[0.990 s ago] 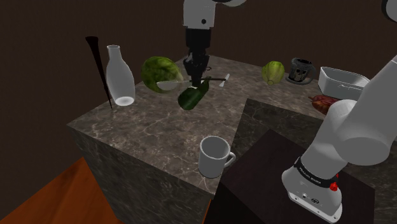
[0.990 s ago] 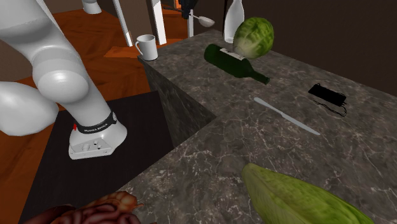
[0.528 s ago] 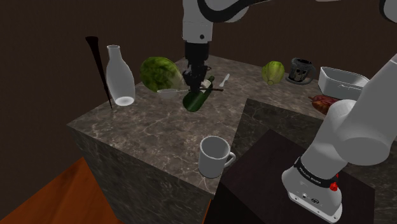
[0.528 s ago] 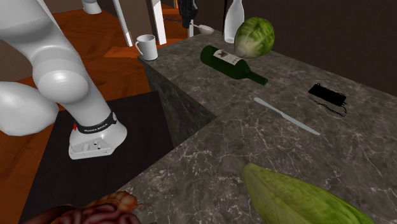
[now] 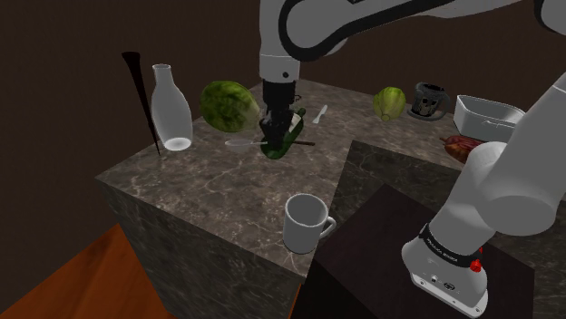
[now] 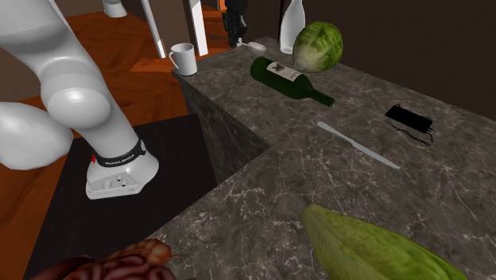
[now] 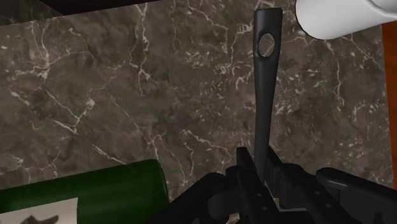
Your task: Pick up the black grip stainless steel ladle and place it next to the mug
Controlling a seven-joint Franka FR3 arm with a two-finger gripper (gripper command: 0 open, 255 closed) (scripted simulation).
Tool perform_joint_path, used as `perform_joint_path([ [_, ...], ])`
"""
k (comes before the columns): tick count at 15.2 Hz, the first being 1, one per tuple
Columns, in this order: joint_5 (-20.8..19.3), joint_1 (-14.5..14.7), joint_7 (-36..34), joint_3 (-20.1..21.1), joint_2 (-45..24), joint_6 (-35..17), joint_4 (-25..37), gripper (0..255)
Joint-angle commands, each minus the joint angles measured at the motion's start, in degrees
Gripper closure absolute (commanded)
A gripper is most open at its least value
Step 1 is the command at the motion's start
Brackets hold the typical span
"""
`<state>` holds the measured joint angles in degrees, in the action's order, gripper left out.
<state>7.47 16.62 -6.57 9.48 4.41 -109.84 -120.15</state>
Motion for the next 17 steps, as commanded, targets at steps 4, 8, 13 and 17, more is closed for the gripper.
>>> perform_joint_path([
  [4, 0.0, 0.0, 0.4, 0.0, -1.2, -3.8, -2.5, 255],
  [8, 0.0, 0.0, 0.5, 0.1, -2.1, -5.9, -3.8, 255],
  [13, 0.0, 0.0, 0.5, 0.1, -2.1, -5.9, -3.8, 255],
  [17, 0.0, 0.0, 0.5, 0.1, -2.1, -5.9, -3.8, 0],
])
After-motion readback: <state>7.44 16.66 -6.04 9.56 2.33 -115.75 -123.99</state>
